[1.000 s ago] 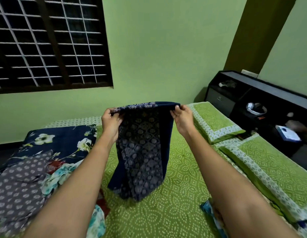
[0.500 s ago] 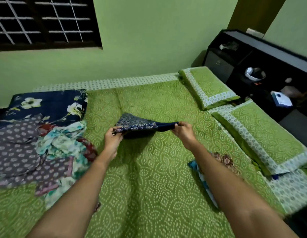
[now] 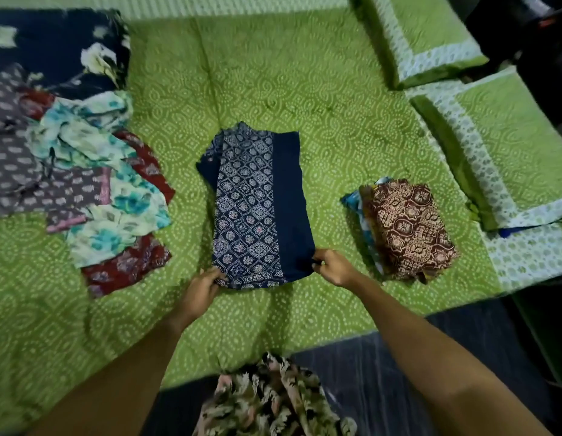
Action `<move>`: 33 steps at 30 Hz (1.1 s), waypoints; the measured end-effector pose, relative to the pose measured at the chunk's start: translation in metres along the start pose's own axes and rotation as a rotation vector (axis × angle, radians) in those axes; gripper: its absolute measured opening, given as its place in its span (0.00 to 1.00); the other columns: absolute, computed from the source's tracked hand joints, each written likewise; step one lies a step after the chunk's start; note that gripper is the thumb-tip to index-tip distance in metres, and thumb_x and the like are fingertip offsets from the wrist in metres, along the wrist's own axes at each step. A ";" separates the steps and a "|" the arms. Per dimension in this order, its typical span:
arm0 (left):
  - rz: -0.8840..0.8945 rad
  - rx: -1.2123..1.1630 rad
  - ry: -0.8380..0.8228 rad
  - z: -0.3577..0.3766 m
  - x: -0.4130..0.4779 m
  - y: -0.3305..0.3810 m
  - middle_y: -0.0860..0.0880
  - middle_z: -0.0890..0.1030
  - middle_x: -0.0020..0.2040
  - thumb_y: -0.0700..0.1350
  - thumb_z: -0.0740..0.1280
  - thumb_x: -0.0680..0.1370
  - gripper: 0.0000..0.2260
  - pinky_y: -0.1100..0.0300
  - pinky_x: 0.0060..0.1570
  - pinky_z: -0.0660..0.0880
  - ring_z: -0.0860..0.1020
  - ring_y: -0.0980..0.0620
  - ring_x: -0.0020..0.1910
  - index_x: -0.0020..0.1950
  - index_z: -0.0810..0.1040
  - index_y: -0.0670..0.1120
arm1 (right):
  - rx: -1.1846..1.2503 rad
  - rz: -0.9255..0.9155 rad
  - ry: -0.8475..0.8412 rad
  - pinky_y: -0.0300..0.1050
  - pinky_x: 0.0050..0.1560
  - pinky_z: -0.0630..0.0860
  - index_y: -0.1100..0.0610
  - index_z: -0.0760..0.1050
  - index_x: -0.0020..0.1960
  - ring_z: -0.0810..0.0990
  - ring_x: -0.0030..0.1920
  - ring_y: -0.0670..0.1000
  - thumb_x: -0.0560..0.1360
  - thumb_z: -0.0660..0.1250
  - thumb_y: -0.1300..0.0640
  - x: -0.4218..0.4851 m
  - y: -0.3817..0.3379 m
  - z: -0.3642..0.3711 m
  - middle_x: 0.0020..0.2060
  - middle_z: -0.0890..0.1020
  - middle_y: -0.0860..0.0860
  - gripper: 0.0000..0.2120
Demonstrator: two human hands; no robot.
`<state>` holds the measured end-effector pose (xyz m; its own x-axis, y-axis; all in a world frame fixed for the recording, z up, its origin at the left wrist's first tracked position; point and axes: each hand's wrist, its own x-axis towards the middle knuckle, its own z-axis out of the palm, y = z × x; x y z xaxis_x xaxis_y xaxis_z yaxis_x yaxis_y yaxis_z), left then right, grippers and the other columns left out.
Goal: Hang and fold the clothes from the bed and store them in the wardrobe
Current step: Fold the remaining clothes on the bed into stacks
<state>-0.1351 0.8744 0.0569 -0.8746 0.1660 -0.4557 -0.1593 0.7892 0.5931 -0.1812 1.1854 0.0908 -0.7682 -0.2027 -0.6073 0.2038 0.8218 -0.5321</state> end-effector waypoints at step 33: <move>-0.302 -0.644 0.042 0.030 0.049 -0.018 0.48 0.80 0.46 0.31 0.67 0.73 0.09 0.54 0.57 0.74 0.78 0.44 0.52 0.49 0.79 0.43 | 0.534 0.315 0.319 0.43 0.38 0.65 0.64 0.71 0.38 0.69 0.38 0.51 0.78 0.61 0.65 0.054 0.050 0.074 0.32 0.73 0.55 0.09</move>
<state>-0.1613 0.8863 0.0037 -0.7644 -0.0385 -0.6436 -0.6252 0.2883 0.7252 -0.1676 1.1754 -0.0124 -0.7475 0.2359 -0.6210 0.6540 0.4248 -0.6260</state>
